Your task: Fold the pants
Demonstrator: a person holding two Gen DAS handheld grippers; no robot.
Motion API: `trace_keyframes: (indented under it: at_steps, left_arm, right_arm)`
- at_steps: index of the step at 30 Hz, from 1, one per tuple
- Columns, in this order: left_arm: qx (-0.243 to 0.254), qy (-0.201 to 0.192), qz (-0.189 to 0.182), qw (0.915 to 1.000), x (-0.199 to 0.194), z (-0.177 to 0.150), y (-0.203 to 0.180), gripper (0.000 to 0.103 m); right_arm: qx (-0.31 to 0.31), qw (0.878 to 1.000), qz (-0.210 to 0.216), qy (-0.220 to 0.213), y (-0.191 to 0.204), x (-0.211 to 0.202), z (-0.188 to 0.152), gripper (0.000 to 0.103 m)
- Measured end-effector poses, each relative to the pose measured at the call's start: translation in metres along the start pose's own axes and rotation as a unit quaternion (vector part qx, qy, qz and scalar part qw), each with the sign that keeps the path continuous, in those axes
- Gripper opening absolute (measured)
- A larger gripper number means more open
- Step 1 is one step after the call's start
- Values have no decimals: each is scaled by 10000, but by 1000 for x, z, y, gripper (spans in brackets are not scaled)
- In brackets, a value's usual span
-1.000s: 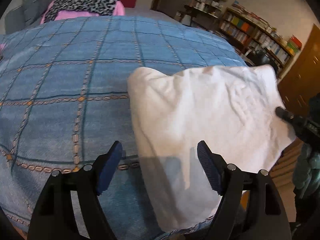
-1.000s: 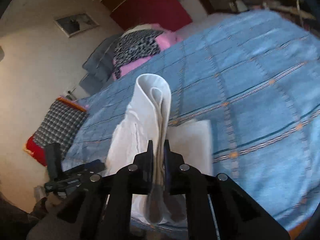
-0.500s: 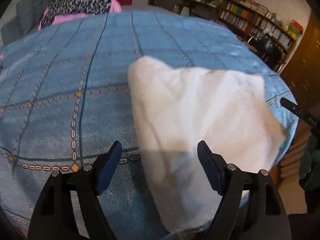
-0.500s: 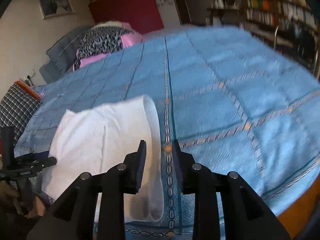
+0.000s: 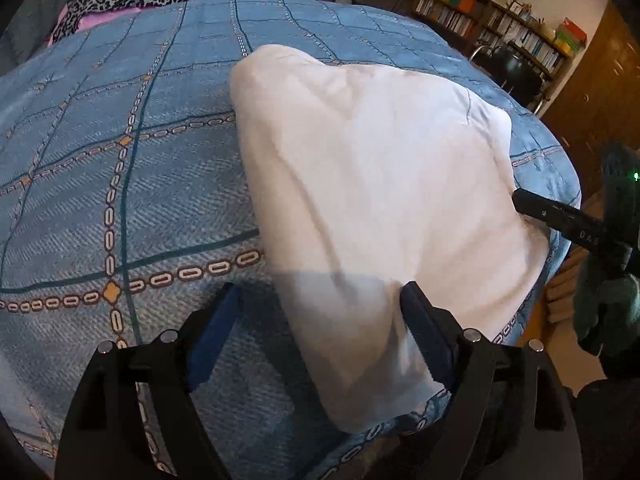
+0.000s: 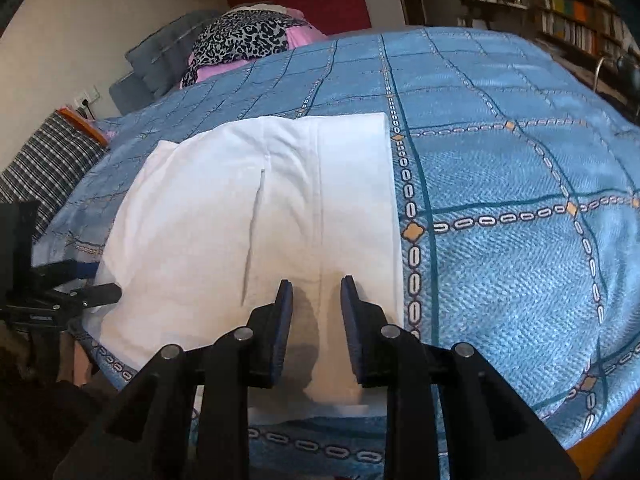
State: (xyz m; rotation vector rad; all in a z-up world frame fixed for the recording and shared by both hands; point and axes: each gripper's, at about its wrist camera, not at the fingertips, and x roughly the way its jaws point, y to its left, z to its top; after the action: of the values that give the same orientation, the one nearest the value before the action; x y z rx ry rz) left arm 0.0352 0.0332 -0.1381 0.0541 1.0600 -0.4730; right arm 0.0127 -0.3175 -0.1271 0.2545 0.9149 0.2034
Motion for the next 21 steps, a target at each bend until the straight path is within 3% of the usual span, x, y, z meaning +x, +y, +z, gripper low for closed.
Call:
trace_keyframes:
  at_steps: [4,6,9,12,15,17,21]
  left_arm:
    - [-91,-32,87,9999,-7,9,-2,84]
    - [-172,-255,192,9993,-18,18,0,84]
    - [-292,-563,336,9974,-28,37,1,84]
    - [-376,-730,609,9948,-24,57,3,84]
    - [-486,-758,948,9914,-12,80,6,76]
    - [-693,-680,1018,9901,-1,99,15,63]
    - [-913,-596,980,9892,23,116,30,62]
  right_arm:
    - [-77,9998,-164,50,7,0,3,25]
    - [-198,9994,-300,4,15,-4,5,28]
    - [-258,9990,-285,-218,25,-13,13,38]
    - [-329,9981,-240,-459,36,-15,29,38]
    - [-392,9975,-249,-541,42,-7,46,39]
    - [-473,9967,-230,-620,48,1,60,39]
    - [-540,9964,-277,-598,52,21,77,38]
